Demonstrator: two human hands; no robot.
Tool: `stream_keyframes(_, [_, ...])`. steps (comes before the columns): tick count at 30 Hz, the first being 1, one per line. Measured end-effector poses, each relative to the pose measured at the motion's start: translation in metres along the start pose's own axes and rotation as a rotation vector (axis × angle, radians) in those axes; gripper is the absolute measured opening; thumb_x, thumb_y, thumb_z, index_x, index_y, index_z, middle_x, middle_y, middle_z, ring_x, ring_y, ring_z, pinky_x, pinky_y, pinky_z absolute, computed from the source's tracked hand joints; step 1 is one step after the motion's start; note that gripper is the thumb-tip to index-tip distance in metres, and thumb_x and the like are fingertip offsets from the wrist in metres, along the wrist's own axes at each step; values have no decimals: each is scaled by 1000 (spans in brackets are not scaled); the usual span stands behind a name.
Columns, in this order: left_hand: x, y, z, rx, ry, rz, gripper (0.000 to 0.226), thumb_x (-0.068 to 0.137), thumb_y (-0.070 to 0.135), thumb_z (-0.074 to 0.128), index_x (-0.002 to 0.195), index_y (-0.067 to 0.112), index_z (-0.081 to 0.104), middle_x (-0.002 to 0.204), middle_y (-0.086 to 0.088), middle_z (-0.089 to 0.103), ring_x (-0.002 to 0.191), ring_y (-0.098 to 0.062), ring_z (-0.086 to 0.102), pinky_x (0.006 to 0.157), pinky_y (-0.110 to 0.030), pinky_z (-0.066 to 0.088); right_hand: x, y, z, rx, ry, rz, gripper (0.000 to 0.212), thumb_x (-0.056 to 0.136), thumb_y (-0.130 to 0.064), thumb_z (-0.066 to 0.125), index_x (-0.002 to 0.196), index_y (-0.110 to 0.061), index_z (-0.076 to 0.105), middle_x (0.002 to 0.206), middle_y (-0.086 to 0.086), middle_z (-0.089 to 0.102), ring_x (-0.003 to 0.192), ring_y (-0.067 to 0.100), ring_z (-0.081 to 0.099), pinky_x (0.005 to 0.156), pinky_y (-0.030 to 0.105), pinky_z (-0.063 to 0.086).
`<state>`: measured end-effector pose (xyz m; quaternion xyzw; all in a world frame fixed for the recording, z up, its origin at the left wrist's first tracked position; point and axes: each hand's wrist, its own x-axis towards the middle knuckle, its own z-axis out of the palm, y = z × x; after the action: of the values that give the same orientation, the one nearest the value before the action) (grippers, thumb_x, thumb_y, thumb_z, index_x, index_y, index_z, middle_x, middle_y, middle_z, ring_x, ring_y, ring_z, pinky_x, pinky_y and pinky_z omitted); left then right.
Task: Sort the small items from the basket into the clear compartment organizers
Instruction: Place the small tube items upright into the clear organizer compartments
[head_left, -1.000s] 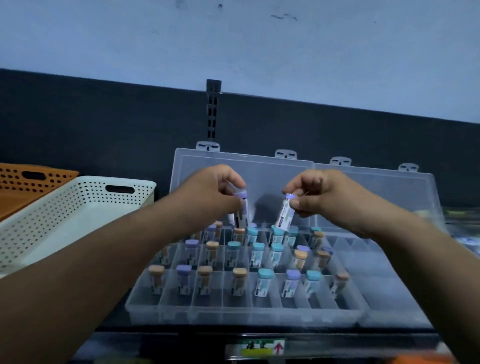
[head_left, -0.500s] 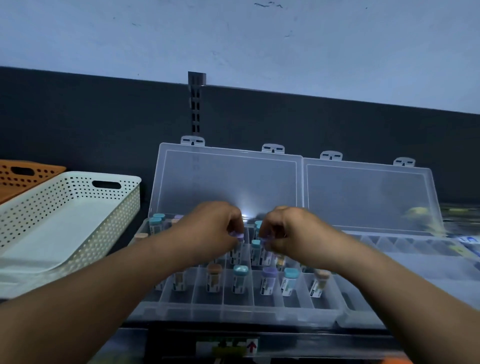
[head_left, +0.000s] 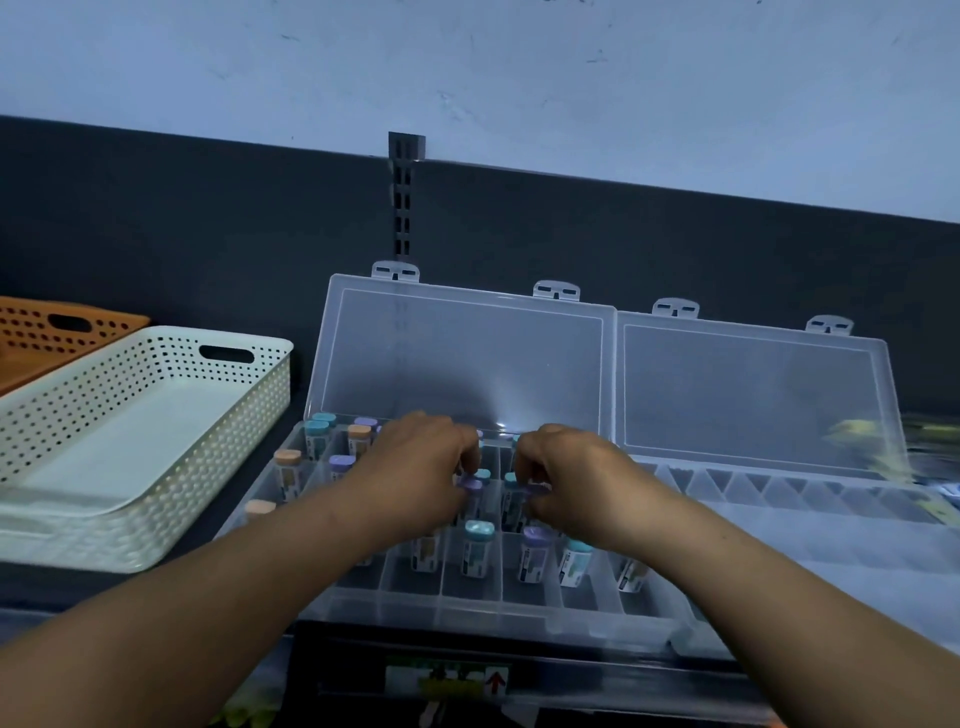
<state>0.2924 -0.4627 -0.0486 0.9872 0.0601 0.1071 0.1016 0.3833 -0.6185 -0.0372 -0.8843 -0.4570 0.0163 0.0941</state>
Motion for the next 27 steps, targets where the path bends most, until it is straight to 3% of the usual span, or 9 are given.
stream_keyframes(4, [-4,-1,-3,-6,13,-43,22,84,34,65,104,27,62,105,4,59,103,-18,50,87,-30,42,0,-1,-5,16,19,14,17,81,-27,67,95,-29,56,100,-7,49,94,14,49,79,29,44])
stream_keyframes(7, [-12,-7,-11,-76,60,-90,36,83,37,68,116,28,58,115,4,54,112,-16,46,95,-32,40,3,-10,-13,-29,32,-28,33,87,-38,63,118,-29,56,115,-4,51,111,17,47,95,33,42])
stream_keyframes(9, [-21,-16,-18,-48,104,-99,54,84,43,65,133,29,46,135,3,45,127,-17,38,107,-34,33,7,-21,-16,-73,47,-76,46,90,-43,58,133,-29,48,133,-2,47,126,19,40,107,36,35])
stream_keyframes(12, [-38,-36,-34,153,131,-138,77,87,58,51,150,29,18,159,0,13,146,-19,9,117,-36,12,15,-43,-17,-124,81,-128,67,92,-49,52,150,-29,25,157,-3,22,145,20,16,118,37,15])
stream_keyframes(16, [-71,-71,-59,297,191,-214,84,85,70,39,151,30,6,161,-1,-1,148,-23,-4,117,-45,5,28,-85,-14,-201,105,-192,77,91,-58,47,153,-31,10,162,-3,5,148,22,2,118,41,7])
stream_keyframes(21, [-124,-127,-88,376,235,-293,89,82,72,40,151,29,5,161,-3,0,148,-25,-2,117,-50,8,47,-152,-6,-222,137,-251,78,90,-59,46,152,-31,9,161,-2,5,148,22,3,117,41,8])
stream_keyframes(27, [-201,-206,-134,355,172,-409,88,85,68,43,151,30,0,161,0,-7,147,-23,-8,117,-49,2,71,-259,5,-159,157,-304,76,89,-57,50,151,-30,16,160,-2,10,147,22,8,119,43,12])
